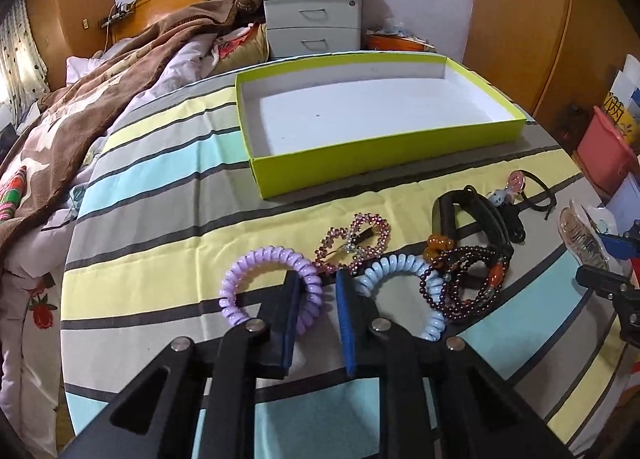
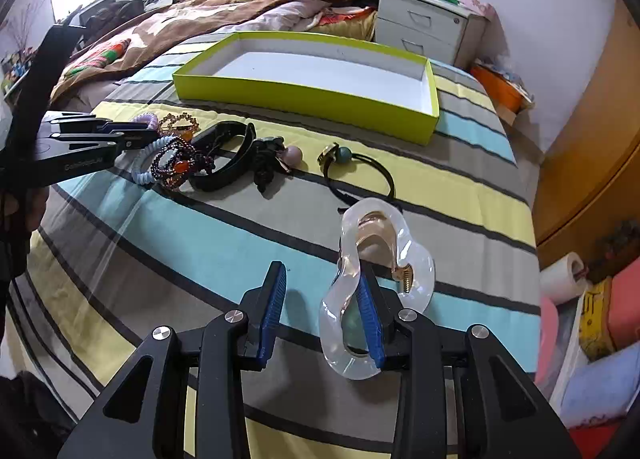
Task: Organize jewelry
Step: 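Grasp the lilac coil hair tie with the left gripper while the right carries the clip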
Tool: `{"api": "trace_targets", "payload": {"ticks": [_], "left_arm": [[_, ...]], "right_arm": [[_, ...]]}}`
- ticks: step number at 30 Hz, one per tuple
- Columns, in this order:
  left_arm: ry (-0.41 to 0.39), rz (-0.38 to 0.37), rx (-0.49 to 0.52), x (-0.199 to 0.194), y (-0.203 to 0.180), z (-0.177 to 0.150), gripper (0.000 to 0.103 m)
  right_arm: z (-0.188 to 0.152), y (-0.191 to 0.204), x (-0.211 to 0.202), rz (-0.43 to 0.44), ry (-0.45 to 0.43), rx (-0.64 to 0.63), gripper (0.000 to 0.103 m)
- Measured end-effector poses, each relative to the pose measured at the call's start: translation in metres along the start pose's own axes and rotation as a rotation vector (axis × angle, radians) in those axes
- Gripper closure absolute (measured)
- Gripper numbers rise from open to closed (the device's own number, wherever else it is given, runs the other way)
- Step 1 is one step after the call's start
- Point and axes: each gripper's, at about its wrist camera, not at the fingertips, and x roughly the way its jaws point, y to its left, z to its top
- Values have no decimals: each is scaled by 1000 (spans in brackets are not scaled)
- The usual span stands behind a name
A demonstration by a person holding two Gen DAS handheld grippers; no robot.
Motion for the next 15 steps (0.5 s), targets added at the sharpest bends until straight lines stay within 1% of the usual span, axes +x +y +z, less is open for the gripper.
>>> {"api": "trace_targets", "payload": {"ticks": [2,6,7,10,14,15], "left_arm": [[5,2,0,-1,0,0,89],[11,2,-13,-1,1,-1,90],[10,5,-13,-1,1,-1,90],[8,24,-2,0,-1,0,89],[14,44,1,0,-3,1,89],[17,45,0,0,-3,2,89]], "right_arm": [[-2,2,1,-16,4,-13,66],[-4,2,2,-30,-7,-11,68],[-4,3,3,-41,-7,-15,71],[-5,5,3,-62,-14,-29,75],[-6,3,2,-71,-28,-20,90],[-6,2,1,-65,-29,-15,90]]}}
